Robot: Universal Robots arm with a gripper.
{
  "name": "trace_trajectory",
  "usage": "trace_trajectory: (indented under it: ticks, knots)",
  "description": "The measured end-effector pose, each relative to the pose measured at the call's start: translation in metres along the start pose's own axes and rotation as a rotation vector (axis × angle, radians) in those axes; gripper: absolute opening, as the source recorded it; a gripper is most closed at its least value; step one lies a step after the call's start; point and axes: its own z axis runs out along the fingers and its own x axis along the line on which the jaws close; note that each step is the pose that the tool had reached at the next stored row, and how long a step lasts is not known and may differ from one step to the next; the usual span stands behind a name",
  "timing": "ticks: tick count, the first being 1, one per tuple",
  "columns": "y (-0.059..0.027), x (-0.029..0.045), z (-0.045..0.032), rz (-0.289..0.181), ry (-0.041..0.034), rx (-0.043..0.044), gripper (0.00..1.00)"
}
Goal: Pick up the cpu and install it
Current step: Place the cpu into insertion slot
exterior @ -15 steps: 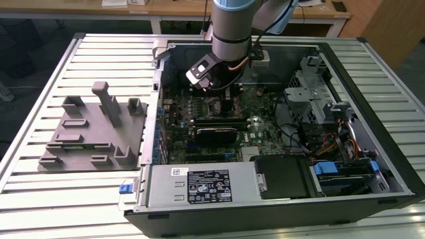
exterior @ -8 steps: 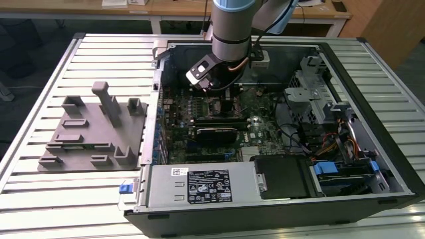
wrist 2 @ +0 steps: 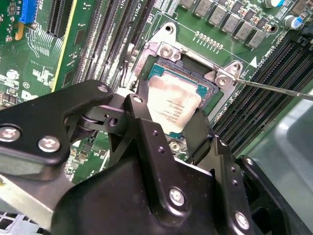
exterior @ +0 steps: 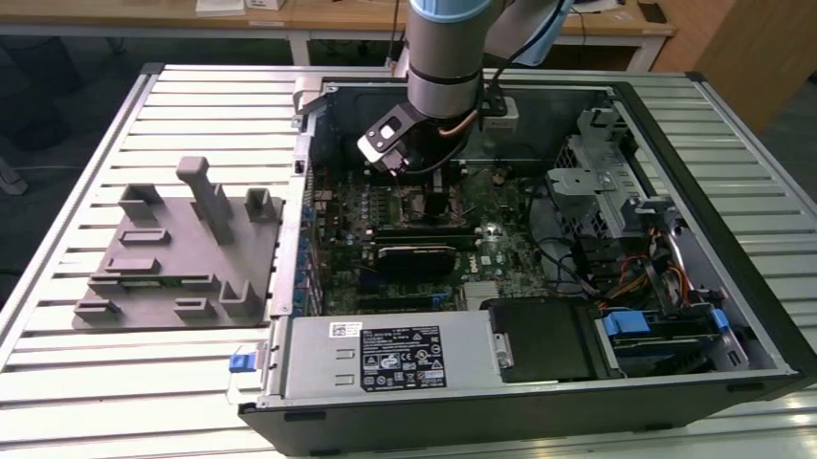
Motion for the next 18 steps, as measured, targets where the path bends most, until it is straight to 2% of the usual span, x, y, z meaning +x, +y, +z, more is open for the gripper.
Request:
trace_trajectory:
  ticks: [9,12,18]
  knots:
    - [0.0001,0.0,-0.0038,0.003,0.0014,0.0,0.53]
    - [0.0,0.0,-0.0033,0.022,0.0052,0.0007,0.53]
    - [-0.0004,0.0,-0.0025,0.021,0.0151,0.0015,0.53]
